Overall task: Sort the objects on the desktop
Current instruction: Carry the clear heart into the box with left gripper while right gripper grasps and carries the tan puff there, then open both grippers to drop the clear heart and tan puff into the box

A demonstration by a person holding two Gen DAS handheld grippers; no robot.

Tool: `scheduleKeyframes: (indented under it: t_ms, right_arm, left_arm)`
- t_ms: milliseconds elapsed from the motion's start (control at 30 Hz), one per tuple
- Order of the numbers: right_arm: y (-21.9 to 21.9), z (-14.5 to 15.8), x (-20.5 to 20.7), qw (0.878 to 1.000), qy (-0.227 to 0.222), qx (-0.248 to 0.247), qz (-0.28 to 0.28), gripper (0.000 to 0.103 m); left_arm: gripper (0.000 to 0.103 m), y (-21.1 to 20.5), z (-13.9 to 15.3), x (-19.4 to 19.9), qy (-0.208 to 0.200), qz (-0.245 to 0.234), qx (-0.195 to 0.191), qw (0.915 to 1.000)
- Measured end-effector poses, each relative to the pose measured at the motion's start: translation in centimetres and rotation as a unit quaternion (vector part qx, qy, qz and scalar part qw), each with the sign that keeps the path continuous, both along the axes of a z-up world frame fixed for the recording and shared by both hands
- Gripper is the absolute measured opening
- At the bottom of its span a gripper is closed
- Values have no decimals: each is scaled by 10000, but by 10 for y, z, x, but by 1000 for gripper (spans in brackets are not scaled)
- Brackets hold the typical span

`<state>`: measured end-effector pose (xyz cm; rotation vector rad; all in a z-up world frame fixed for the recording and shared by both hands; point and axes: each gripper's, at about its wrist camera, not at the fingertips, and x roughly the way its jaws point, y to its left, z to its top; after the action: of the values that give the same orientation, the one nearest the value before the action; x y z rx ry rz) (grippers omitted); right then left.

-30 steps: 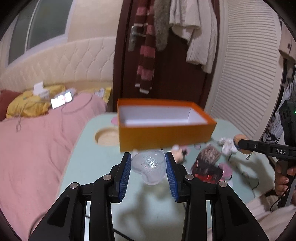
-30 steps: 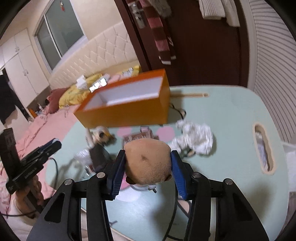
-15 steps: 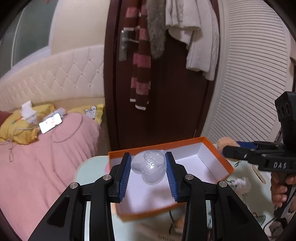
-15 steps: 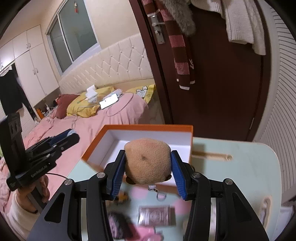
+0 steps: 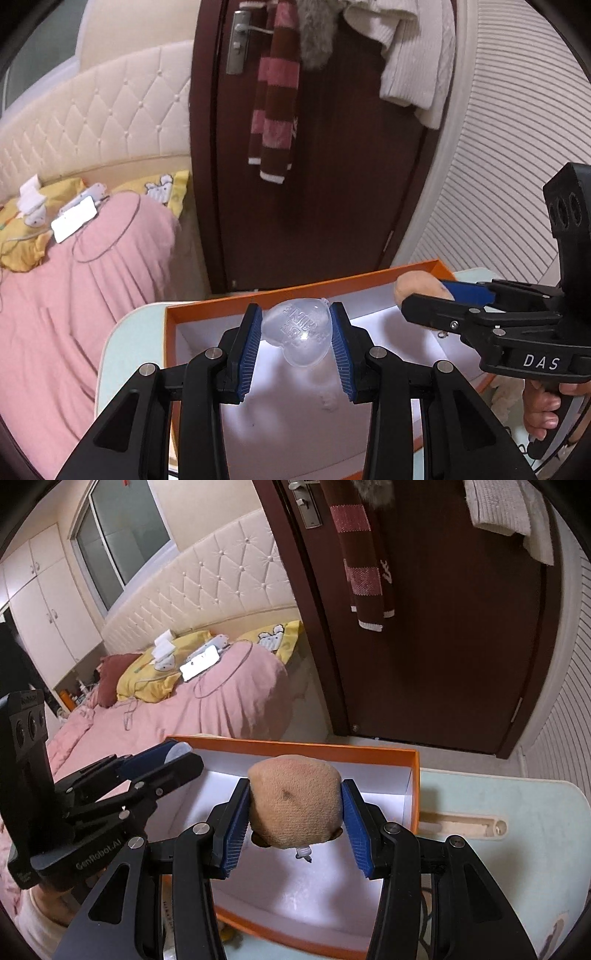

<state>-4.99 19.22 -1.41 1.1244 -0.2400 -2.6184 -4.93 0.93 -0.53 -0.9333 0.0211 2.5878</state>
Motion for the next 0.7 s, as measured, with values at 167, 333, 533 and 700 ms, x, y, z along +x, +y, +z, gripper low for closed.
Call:
scheduleKeyframes:
  t_ms: [167, 333, 533, 700]
  right_arm:
    - [1, -7, -7, 9999, -63, 40, -76, 52]
    - [4, -8, -8, 9997, -194, -17, -163, 54]
    - [8, 4, 6, 9997, -33, -182, -171, 54]
    - [10, 22, 29, 9992, 261, -289, -121, 54]
  left_arm:
    - [43, 1, -5, -2, -33, 132, -55, 9999]
    - [75, -5, 5, 7, 283, 239, 46, 9993]
    - [75, -16, 19, 21, 335, 270, 191, 9989]
    - [75, -36, 33, 49, 508, 364, 255, 9977]
